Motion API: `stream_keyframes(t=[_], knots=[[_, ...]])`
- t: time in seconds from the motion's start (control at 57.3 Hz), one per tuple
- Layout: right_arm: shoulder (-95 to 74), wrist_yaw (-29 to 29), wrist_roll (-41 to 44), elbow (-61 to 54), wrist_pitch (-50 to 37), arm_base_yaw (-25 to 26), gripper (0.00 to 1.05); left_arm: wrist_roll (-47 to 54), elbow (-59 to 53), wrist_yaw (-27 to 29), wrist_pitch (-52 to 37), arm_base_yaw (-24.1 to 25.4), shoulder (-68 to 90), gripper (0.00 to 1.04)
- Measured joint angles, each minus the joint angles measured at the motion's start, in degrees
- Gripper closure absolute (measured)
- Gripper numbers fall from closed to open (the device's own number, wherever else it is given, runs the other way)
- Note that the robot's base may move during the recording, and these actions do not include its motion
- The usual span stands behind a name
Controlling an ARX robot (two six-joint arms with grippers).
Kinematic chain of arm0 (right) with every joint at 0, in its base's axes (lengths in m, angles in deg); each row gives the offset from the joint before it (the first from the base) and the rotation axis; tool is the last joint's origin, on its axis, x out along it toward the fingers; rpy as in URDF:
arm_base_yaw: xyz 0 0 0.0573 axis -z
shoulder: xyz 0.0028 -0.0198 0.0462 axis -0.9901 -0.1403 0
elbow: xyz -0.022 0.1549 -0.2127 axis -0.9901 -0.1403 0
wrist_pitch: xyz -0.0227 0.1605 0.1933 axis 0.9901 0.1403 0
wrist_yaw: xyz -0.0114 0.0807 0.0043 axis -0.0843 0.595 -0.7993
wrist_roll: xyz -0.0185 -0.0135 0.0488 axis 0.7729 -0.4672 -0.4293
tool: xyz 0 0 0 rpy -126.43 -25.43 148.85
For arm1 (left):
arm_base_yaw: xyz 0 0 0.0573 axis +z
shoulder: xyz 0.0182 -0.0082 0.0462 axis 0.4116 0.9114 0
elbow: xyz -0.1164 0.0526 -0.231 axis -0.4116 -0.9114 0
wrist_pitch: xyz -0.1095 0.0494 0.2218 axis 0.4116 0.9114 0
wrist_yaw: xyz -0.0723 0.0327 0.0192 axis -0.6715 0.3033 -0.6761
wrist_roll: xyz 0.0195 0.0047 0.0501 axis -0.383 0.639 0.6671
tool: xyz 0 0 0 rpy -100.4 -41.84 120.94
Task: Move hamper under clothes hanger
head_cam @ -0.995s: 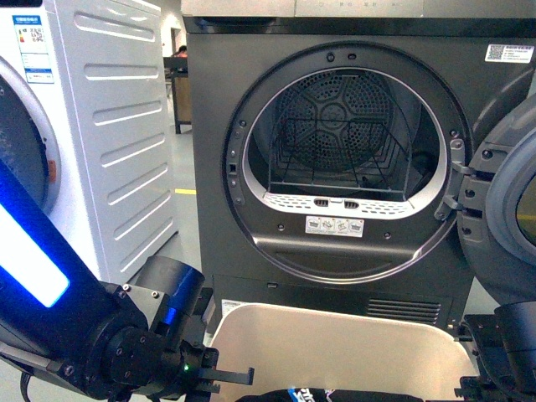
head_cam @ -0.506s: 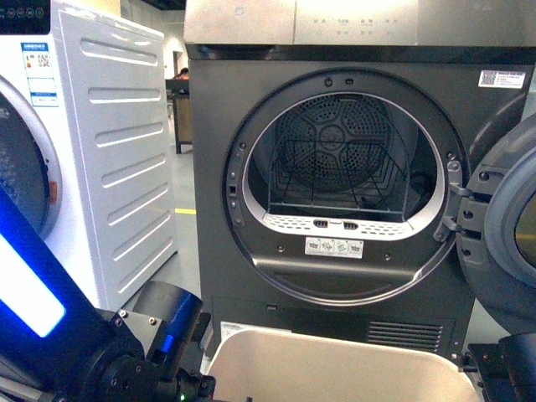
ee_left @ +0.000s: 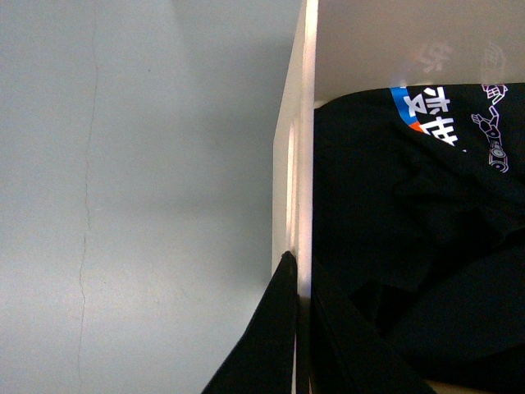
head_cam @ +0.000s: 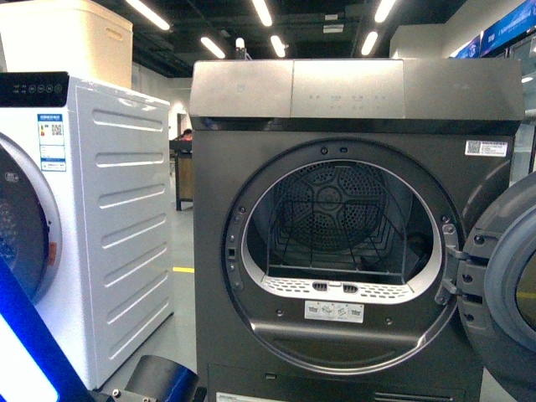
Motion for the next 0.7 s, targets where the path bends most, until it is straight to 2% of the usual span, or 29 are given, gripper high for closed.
stream_keyframes(t=[0.472,0.699], knots=[[0.00,1.20,-0.07,0.04,-0.07,-1.57,1.02,0.00,-0.28,0.76,0.00,1.53,-0.11,1.01],[0.44,-0.35,-0.17,0.07,-0.11,0.37,1.02,0.04,-0.04,-0.24,-0.02,-0.28,-0.48,1.01]])
